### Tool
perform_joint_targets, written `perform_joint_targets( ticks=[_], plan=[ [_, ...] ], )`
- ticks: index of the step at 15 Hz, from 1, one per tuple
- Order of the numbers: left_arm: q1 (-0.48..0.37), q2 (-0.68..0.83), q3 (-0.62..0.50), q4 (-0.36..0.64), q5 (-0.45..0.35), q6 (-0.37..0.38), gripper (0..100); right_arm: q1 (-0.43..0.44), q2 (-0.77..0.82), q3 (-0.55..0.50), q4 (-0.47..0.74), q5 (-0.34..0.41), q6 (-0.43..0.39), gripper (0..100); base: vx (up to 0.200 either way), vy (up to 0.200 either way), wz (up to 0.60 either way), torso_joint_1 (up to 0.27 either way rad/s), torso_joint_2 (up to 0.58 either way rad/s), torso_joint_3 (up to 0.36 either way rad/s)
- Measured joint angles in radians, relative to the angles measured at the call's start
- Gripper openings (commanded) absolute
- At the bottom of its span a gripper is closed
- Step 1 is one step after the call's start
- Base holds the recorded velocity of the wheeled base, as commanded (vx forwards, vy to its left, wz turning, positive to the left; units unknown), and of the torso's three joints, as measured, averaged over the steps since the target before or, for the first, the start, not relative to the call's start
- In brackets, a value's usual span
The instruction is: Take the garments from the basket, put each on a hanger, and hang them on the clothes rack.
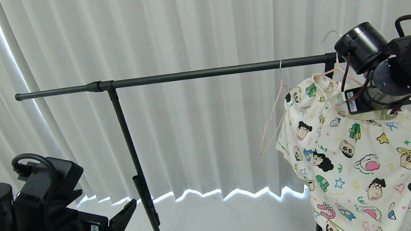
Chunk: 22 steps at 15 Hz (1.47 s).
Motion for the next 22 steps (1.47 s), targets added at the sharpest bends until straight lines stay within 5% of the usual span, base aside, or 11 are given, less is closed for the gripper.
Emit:
perform_joint_targets(
  ticks=[3, 21, 22],
  plan=[
    [0.0, 0.0, 0.0, 0.0, 0.0, 0.0, 100, -0.039, 0.017, 0.004, 0.003, -0.065, 0.0, 0, 0.133, 0.0, 0.0, 0.003, 0.0, 0.0],
    [-0.029, 0.0, -0.004, 0.0, 0.0, 0.0, 100, -0.06, 0.135, 0.0, 0.001, -0.063, 0.004, 0, 0.0, 0.0, 0.0, 0.0, 0.0, 0.0],
    [-0.029, 0.0, -0.004, 0.0, 0.0, 0.0, 100, -0.06, 0.136, 0.001, 0.001, -0.063, 0.004, 100, 0.0, 0.0, 0.0, 0.0, 0.0, 0.0]
  ],
)
